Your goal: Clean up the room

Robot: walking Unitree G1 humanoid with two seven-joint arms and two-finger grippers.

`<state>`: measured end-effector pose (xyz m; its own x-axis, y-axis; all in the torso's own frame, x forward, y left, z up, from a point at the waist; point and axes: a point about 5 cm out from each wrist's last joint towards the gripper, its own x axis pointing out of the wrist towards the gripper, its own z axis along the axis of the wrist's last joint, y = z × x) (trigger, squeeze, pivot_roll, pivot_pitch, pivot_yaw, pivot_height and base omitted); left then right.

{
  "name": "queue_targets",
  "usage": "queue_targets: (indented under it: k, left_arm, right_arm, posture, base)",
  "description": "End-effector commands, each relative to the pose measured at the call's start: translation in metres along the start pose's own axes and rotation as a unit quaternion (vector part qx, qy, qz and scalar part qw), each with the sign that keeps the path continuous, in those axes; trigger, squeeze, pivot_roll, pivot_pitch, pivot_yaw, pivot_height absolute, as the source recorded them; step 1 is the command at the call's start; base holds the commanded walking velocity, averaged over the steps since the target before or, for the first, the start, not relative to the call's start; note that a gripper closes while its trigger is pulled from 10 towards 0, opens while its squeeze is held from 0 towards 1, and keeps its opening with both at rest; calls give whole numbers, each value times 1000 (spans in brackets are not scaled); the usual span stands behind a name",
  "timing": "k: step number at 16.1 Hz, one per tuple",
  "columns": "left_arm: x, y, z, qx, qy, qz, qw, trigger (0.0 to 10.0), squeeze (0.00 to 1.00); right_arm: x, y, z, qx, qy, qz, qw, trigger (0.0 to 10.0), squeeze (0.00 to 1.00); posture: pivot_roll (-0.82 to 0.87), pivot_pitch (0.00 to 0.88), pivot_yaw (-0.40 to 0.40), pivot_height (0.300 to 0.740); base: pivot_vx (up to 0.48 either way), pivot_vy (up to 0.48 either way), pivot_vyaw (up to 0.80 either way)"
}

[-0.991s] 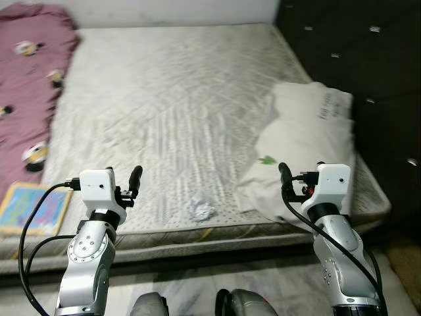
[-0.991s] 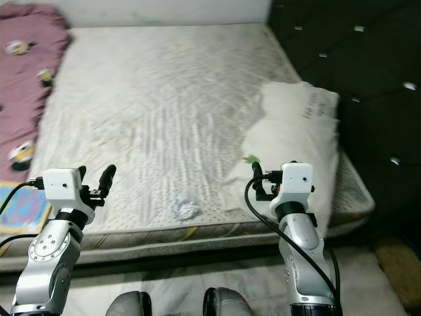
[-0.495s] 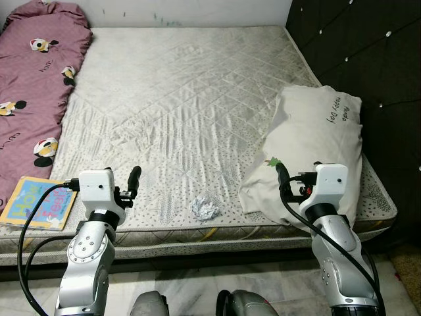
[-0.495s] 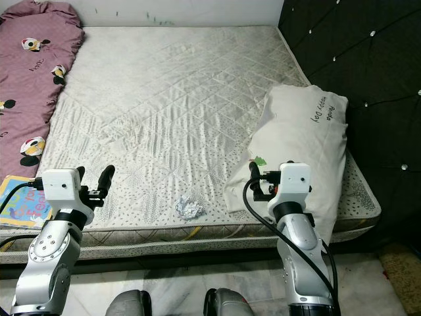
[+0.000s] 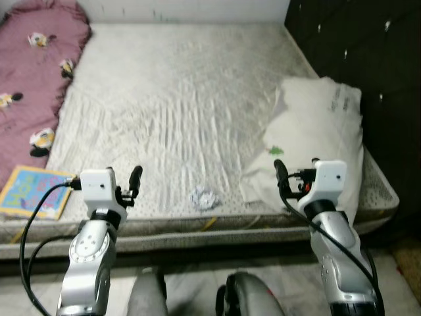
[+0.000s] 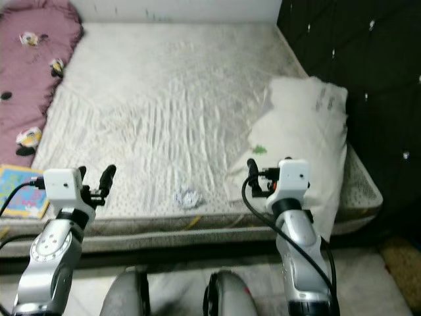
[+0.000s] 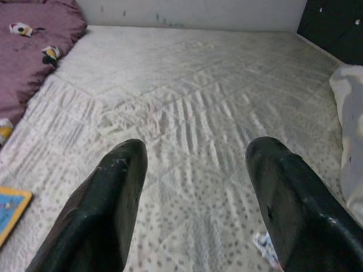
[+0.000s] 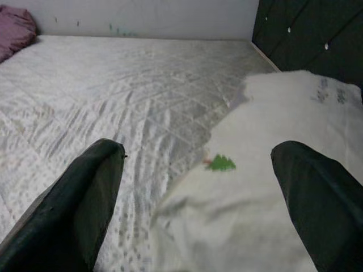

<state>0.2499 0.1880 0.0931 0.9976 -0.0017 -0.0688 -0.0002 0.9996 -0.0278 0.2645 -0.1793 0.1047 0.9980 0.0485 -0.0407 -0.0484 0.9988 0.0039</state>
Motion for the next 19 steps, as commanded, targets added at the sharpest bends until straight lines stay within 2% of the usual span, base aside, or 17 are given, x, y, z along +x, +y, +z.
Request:
queue_targets:
  k: [1, 6, 11, 14, 18, 19]
  left_arm:
    - [0, 3, 1, 3, -3, 12, 1000, 10000, 0]
    - [3, 2, 6, 13, -15, 10, 1000, 10000, 0]
    - [2, -2, 7, 5, -21, -3, 1000, 10000, 0]
    - [0, -3, 6, 3, -22, -6, 1000, 10000, 0]
    - [1, -2, 6, 5, -20, -9, 1000, 10000, 0]
    - [1, -2, 6, 6, -20, -10, 1000, 10000, 0]
  right_arm:
    - [0, 1, -2, 1, 5, 7, 1000, 10000, 0]
    - [2, 8, -2, 18, 5, 14, 1000, 10000, 0]
    - [1, 11, -2, 7, 6, 26, 1000, 10000, 0]
    - [3, 13, -2, 9, 6, 32, 999, 10000, 0]
    - [3, 15, 0, 12, 4, 37, 999, 10000, 0]
    - [3, 15, -1, 12, 5, 35, 999, 10000, 0]
  posture:
    - [17, 94, -34, 646]
    - [12, 116, -37, 646]
    - [9, 122, -43, 646]
    - [12, 125, -45, 646]
    - [9, 126, -43, 646]
    - [9, 126, -43, 646]
  base:
    - [0, 0, 0]
    - [0, 0, 0]
    - [0, 0, 0]
    - [336, 0, 0]
    - [348, 0, 800]
    - [345, 0, 0]
